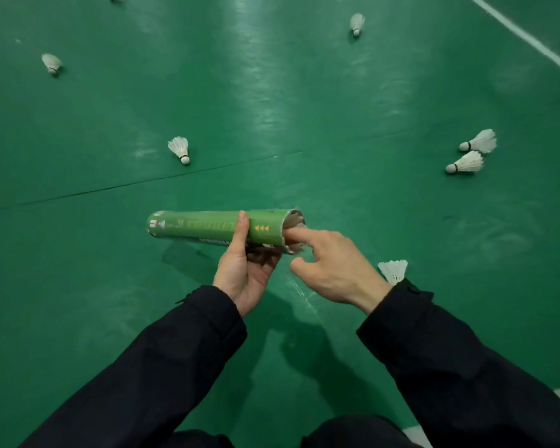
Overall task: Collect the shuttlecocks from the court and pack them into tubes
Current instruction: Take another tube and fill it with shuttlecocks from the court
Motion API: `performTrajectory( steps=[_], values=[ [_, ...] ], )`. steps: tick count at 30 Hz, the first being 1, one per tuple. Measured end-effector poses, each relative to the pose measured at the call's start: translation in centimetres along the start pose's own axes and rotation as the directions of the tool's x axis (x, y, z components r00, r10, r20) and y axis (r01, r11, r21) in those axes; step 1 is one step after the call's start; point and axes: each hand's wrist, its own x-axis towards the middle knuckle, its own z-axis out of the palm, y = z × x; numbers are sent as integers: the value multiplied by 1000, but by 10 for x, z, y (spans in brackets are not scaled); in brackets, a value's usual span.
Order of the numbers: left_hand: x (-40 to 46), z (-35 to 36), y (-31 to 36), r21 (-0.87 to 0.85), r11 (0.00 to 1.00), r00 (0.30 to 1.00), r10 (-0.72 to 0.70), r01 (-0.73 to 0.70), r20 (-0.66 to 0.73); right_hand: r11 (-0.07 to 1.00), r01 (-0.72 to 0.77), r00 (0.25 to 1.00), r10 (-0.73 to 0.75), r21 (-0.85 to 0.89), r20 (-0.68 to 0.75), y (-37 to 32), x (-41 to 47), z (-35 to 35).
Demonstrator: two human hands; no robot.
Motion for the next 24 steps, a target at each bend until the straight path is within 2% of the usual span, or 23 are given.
performTrajectory(
  steps=[2,4,7,9,11,13,15,18,20,22,24],
  values=[
    [0,1,0,-15,1000,1000,1,-1,-4,993,-21,987,40,-120,157,-5,0,-10],
    [-2,4,-3,15,1000,1000,2,-2,18,989,-86,951,116,-116,286,-7,2,-11],
    [-7,7,-10,112,993,994,-48,37,102,982,-188,900,171,2,400,-6,6,-7],
    [-9,7,-10,155,987,990,-54,34,130,964,-230,893,156,131,422,-5,8,-4],
    [-8,5,-9,145,989,989,-30,9,143,932,-241,926,138,271,352,-4,6,-2],
    [-6,3,-5,99,995,993,-8,-4,121,902,-187,974,118,389,193,-2,1,0],
    [-6,2,-5,52,999,991,-11,4,132,892,-137,989,99,431,109,-1,-4,2],
    [-15,6,-8,83,995,984,-61,48,167,927,-151,967,65,343,248,0,-8,8],
    [-18,8,-11,108,992,981,-82,64,174,913,-121,969,24,390,246,5,-16,11],
    [-16,8,-10,84,994,984,-83,70,157,803,-45,998,9,595,63,13,-30,6],
    [-13,8,-10,46,995,989,-92,87,117,729,24,966,159,684,-203,38,-43,0]
  ],
)
